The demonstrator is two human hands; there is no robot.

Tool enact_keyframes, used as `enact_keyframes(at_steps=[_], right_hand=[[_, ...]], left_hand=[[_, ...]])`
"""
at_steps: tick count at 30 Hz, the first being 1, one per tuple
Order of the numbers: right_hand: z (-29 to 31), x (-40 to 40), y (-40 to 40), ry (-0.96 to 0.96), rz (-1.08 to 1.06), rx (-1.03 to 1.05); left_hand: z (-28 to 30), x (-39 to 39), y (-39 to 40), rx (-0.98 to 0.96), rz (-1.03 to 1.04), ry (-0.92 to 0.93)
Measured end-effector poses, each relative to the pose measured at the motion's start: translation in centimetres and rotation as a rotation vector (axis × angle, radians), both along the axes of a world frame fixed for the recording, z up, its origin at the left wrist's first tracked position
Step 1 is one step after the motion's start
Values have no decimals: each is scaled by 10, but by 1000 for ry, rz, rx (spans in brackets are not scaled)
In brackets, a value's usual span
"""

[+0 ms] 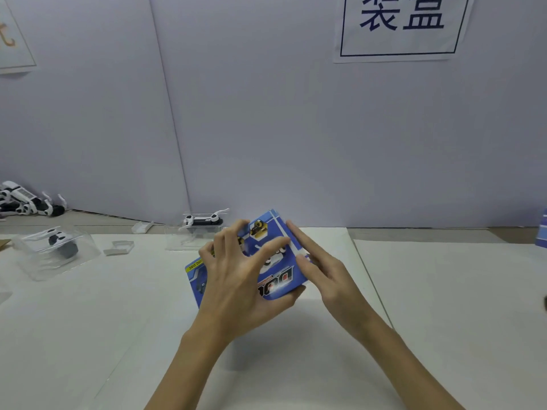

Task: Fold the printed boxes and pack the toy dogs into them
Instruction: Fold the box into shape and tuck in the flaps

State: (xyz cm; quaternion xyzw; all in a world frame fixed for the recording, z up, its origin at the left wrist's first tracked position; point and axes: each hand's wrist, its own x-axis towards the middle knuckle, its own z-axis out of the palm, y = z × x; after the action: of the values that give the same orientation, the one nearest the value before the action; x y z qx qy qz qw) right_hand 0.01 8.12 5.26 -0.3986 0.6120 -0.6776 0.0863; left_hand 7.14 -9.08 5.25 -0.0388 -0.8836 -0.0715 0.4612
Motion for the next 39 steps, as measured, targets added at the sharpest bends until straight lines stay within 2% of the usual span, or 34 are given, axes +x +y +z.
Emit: enact_keyframes(at_steps=[6, 10, 13, 19, 28, 31, 39], right_hand=[[-7, 1, -10, -55, -58, 4], [-9, 5, -16, -42, -110, -42], [-9, 8, -18, -46, -116, -49], [-4, 9, -8, -21, 4, 45], [9, -8, 12, 23, 51, 115], [5, -9, 8, 1, 0, 84], [-14, 1, -13, -14, -100, -20]], left_hand=[[-1, 0, -4, 21, -33, -81], [-2, -4, -1, -49, -71, -29], [-3, -3, 0, -33, -98, 23], [-3, 0, 3, -16, -98, 59], [15, 0, 3, -47, -166, -31], [17, -5, 7, 24, -189, -61], [10, -13, 9, 24, -128, -47]])
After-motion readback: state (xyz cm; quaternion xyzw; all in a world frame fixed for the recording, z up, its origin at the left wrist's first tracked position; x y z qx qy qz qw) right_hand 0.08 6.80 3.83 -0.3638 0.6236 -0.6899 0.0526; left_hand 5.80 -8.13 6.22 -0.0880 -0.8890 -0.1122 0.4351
